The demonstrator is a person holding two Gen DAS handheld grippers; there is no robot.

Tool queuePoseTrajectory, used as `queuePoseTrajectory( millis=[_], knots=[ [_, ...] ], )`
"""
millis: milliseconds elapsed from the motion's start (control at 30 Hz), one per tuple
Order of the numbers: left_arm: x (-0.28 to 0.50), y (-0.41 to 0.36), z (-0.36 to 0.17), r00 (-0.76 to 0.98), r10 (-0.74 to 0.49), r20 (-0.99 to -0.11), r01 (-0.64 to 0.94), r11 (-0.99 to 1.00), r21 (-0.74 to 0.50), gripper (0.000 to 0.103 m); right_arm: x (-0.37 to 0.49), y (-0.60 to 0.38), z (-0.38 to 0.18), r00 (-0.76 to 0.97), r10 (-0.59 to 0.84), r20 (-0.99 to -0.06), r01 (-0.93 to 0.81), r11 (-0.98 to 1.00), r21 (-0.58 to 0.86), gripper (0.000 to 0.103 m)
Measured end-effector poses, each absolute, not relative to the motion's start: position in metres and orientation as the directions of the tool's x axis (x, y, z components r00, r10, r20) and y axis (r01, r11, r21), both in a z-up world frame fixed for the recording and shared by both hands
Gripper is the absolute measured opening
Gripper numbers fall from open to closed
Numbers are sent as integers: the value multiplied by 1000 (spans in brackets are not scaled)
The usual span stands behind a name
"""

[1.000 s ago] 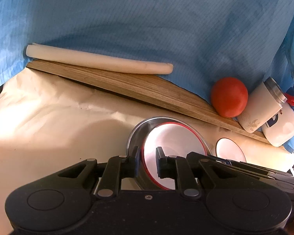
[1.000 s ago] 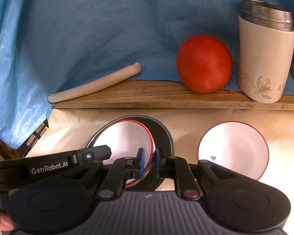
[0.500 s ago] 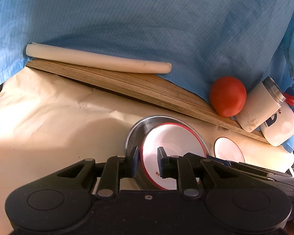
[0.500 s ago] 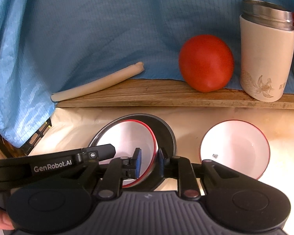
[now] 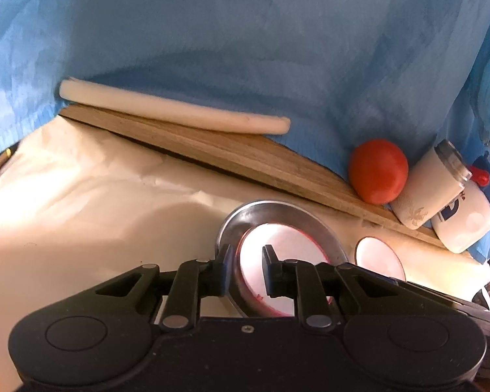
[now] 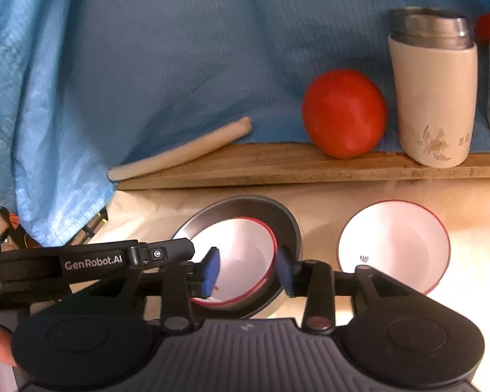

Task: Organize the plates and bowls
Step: 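Lower the white bowl into the steel bowl and open both tools, then move both tools to the other white bowl and close on its rim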

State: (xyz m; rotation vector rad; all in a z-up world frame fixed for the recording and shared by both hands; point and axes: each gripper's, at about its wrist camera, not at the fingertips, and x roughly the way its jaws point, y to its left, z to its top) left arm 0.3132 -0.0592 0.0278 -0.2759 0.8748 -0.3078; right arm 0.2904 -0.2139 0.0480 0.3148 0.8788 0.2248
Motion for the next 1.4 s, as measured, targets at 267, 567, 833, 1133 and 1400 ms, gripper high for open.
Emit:
queuePoseTrajectory(
  millis=[267,567,833,1133,1400],
  knots=[
    [306,-52,39,633,-357,-687,133,924,-358,30,276,-224,61,648,306,-698,-54,932,359,57],
    [293,-59,53,681,-366,-635,149,917,-370,86,254,-249,74,696,269,-665,-10,930,367,92],
    [291,-89,59,692,-404,-599,233,910,-344,102,230,-294,82,749,110,-653,113,950,291,103],
    [296,-152,63,657,-421,-625,434,889,-143,102,210,-328,75,735,-89,-673,296,934,201,103],
    [309,-201,53,640,-327,-696,547,829,113,102,199,-332,58,713,-128,-689,349,917,192,103]
  ],
)
